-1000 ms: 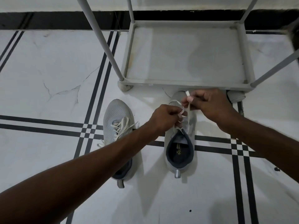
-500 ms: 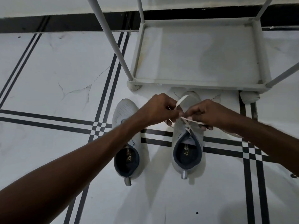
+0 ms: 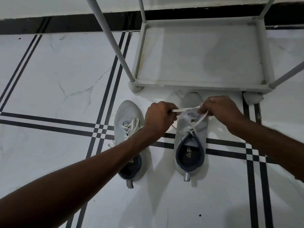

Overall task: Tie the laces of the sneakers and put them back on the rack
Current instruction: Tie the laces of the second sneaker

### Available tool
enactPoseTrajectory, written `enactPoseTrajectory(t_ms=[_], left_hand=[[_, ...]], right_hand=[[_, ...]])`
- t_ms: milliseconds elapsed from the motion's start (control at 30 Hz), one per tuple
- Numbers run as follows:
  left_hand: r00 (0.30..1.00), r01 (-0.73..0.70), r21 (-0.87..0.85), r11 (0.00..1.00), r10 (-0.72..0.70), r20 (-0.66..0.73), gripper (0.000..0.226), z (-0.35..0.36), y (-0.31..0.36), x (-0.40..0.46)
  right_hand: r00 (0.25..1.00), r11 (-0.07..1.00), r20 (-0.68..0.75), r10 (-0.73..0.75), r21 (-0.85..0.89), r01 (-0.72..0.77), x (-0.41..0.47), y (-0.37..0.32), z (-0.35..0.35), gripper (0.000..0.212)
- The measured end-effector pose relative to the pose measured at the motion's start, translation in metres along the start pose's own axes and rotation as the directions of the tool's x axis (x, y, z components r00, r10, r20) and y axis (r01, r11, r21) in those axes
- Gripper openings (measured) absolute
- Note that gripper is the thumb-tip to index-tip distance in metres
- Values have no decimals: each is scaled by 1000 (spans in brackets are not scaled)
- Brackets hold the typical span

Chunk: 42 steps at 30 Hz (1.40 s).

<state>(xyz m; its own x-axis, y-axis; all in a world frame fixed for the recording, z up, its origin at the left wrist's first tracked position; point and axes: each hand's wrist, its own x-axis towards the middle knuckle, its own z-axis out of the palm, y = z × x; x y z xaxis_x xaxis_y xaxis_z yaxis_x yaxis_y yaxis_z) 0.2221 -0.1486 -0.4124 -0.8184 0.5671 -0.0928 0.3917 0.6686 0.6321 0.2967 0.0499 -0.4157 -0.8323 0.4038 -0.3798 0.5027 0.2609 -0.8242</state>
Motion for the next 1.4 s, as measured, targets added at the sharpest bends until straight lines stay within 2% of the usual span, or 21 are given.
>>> enactPoseTrajectory(t_ms=[67, 100, 133, 167, 200, 233, 267, 333, 367, 400, 433, 533, 633, 800, 900, 967, 1033, 1167, 1300, 1400], left_hand=[[972, 177, -30, 984, -170, 165, 16, -3, -13, -4], [928, 289, 1, 957, -280, 247, 16, -5, -20, -6], [847, 432, 36, 901, -419, 328, 19, -5, -30, -7], [734, 579, 26, 815, -535, 419, 24, -5, -37, -10], [635, 683, 1, 730, -595, 492, 28, -4, -42, -13], [595, 724, -17, 689, -613, 520, 33, -2, -47, -14], [621, 705, -14, 709, -607, 495, 38, 1, -49, -14], [806, 500, 89, 861, -501, 316, 50, 5, -46, -17], [904, 343, 156, 926, -370, 212, 53, 4, -40, -19], [960, 201, 180, 963, -230, 162, 51, 3, -31, -21], [977, 107, 166, 980, -134, 164, 42, 4, -22, -22], [949, 118, 92, 989, -140, 283, 17, 18, -7, -22], [952, 153, 101, 983, -174, 250, 14, 29, -5, -20], [961, 88, 47, 995, -97, 258, 9, 35, -11, -16], [972, -63, 126, 990, 32, 235, 16, 34, -10, -17], [937, -233, 266, 935, 142, 320, 23, 26, -17, -19], [879, -359, 409, 839, 157, 451, 23, 15, -33, -24], [812, -425, 452, 785, 110, 573, 20, 12, -44, -39], [803, -489, 458, 742, 179, 568, 34, 10, -41, -42], [804, -497, 449, 743, 198, 561, 35, 10, -43, -47]], right_hand=[[979, 944, -120, -167, -306, 124, -2, 9, -10, 23], [971, 906, -128, -201, -402, 134, -3, 15, -15, 26], [971, 857, -120, -209, -500, 122, -5, 21, -20, 27], [970, 776, -97, -222, -620, 115, -6, 28, -23, 25], [972, 669, -75, -221, -737, 95, -9, 33, -24, 20], [974, 579, -51, -219, -811, 88, -12, 38, -22, 15], [974, 541, -15, -226, -834, 112, -15, 41, -18, 15], [961, 598, 85, -262, -767, 230, -23, 42, -3, 21], [949, 655, 131, -287, -696, 294, -29, 40, 6, 26], [938, 710, 165, -305, -618, 339, -34, 40, 14, 29], [927, 745, 183, -328, -553, 373, -38, 40, 20, 30], [913, 794, 170, -372, -451, 408, -40, 44, 26, 25], [925, 824, 137, -355, -421, 379, -37, 45, 26, 21], [937, 866, 106, -332, -359, 347, -39, 51, 28, 19], [899, 800, 136, -416, -414, 433, -42, 50, 27, 15], [891, 769, 155, -427, -457, 448, -38, 51, 20, 15], [890, 741, 176, -420, -500, 448, -34, 62, 7, 25], [915, 682, 227, -332, -613, 400, -38, 86, -3, 36], [920, 661, 243, -308, -641, 391, -32, 84, -2, 33], [929, 661, 243, -278, -653, 369, -31, 86, -1, 31]])
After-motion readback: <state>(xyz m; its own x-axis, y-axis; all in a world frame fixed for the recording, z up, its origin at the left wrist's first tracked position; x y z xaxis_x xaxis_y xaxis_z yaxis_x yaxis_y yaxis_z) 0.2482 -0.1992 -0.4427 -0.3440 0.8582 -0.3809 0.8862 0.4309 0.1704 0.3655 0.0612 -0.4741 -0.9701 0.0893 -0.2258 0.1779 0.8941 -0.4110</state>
